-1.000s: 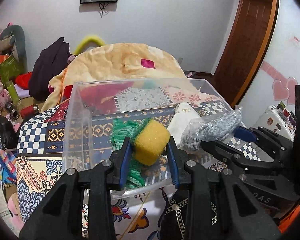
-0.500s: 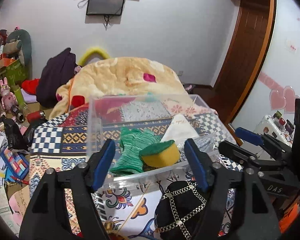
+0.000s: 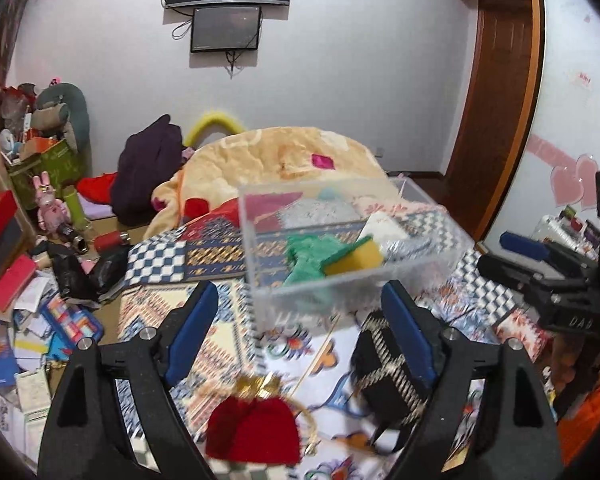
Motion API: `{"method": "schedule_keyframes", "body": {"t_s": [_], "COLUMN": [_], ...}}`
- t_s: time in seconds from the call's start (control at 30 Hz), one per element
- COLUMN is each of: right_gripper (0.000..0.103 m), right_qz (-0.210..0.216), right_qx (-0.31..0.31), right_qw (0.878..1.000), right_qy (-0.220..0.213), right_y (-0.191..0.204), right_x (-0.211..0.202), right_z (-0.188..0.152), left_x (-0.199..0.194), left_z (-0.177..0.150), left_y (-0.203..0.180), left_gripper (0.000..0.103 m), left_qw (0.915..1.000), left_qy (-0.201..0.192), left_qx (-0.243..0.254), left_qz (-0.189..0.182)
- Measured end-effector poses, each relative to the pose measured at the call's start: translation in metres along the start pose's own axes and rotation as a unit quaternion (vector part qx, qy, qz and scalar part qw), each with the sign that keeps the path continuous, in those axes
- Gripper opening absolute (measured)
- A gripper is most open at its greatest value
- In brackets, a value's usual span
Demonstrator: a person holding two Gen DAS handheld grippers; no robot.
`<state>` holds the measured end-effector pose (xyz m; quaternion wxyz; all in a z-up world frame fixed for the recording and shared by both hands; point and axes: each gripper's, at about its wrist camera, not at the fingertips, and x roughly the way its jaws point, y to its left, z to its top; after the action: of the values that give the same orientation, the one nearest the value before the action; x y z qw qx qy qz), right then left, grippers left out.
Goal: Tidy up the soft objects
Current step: 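Grasp the red velvet pouch with the left tool while the right tool grasps the black chain bag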
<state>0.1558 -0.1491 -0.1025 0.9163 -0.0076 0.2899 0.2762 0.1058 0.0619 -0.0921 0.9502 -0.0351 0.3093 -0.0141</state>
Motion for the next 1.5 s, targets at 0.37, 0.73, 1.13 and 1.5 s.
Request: {"method": "schedule_keyframes", "body": {"t_s": [0.37,0.73,1.13,1.5], "right_gripper": [0.083,0.081,0.052,0.026], "right_qz": [0.020,0.046,0.085,0.081], "right_qx": [-0.013,0.026,0.046,-0.004], "right_qw": [0.999,0.994,0.987,0.993], "right_qy": [0.047,0.093,0.125,0.086], "right_y": [0.015,0.011,0.021,0.045], "right_x": [0.009,0.014,0.032,0.035], "right_z": [-0.033,-0.063,-0.065,-0.045], "left_x": [0.011,0.028,0.040,0.034], "left_z": [-0.053,-0.089,-0.100,-0.096], "left_y": [0.022,0.030,0.030,0.029], "left_gripper": [0.089,0.089,0.082,0.053], "left_qw": [0.9970,0.9920,0.9911,0.9942], "left_qy": [0.064,0.108,0.115,0.088], "left_qx": [-0.034,-0.049,-0.033,-0.033], "left_qz": [0.026,0.043,0.060,0.054]}}
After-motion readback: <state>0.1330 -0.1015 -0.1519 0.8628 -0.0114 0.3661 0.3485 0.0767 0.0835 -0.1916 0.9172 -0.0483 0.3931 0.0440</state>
